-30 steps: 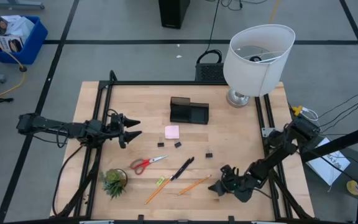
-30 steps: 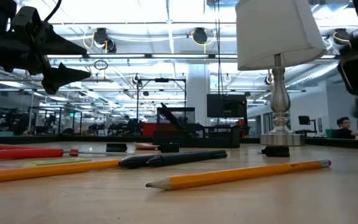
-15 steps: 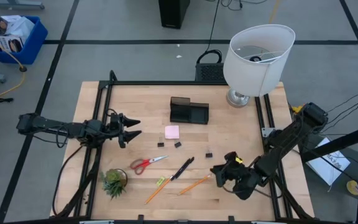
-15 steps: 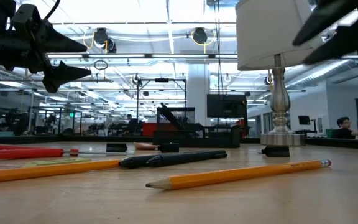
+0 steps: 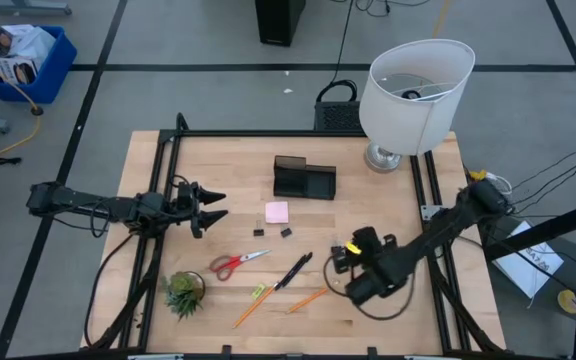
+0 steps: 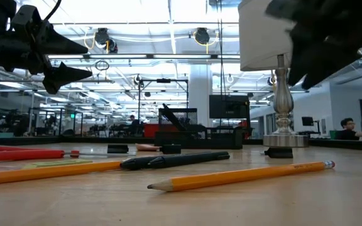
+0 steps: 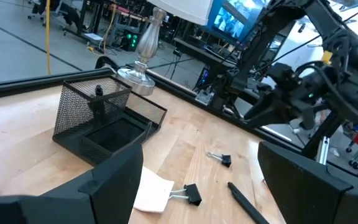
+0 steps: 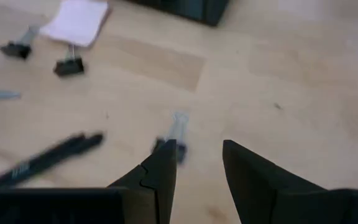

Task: Pick and place office supplies into organizer
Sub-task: Put the right black paper clip into the desk organizer

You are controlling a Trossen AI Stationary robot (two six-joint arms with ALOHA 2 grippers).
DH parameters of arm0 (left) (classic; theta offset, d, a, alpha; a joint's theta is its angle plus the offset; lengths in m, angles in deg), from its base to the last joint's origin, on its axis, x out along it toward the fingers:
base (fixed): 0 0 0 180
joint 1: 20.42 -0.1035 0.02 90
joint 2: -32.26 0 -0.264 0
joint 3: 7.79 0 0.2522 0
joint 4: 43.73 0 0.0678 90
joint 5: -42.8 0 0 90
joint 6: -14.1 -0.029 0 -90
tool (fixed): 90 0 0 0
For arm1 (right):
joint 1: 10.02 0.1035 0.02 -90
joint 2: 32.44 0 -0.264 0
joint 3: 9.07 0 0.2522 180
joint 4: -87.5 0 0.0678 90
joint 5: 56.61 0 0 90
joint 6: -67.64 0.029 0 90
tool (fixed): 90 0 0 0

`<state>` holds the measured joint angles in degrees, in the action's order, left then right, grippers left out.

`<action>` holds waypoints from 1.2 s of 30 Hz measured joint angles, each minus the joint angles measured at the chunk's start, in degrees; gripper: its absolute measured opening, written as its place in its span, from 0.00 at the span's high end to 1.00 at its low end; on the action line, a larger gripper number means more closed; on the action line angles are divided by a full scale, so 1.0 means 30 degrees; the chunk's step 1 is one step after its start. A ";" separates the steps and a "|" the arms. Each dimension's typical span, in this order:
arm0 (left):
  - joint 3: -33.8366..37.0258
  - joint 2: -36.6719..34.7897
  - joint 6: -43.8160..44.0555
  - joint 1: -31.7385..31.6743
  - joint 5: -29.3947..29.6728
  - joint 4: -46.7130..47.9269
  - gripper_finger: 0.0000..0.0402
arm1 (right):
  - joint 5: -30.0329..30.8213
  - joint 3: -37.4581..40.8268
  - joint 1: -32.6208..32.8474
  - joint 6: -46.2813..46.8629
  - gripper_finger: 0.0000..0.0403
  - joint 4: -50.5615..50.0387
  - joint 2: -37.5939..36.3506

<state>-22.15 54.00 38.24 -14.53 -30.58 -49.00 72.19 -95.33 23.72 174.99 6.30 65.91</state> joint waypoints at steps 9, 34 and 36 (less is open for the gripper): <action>0.0000 0.0007 -0.0087 0.0000 0.0000 0.0007 0.19 | 0.5085 -0.2177 -0.0375 -0.1018 0.69 0.1311 0.2613; 0.0000 0.0007 -0.0306 0.0000 -0.0078 0.0272 0.19 | -0.0492 0.1962 -0.2253 -0.6586 0.76 1.1368 0.2533; 0.0000 0.0001 -0.0305 0.0000 -0.0073 0.0278 0.19 | -0.1053 0.1969 -0.2405 -0.6755 0.77 1.1334 0.2270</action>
<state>-22.15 54.00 37.33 -14.53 -30.80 -48.16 69.03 -89.42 16.51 154.73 40.30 72.72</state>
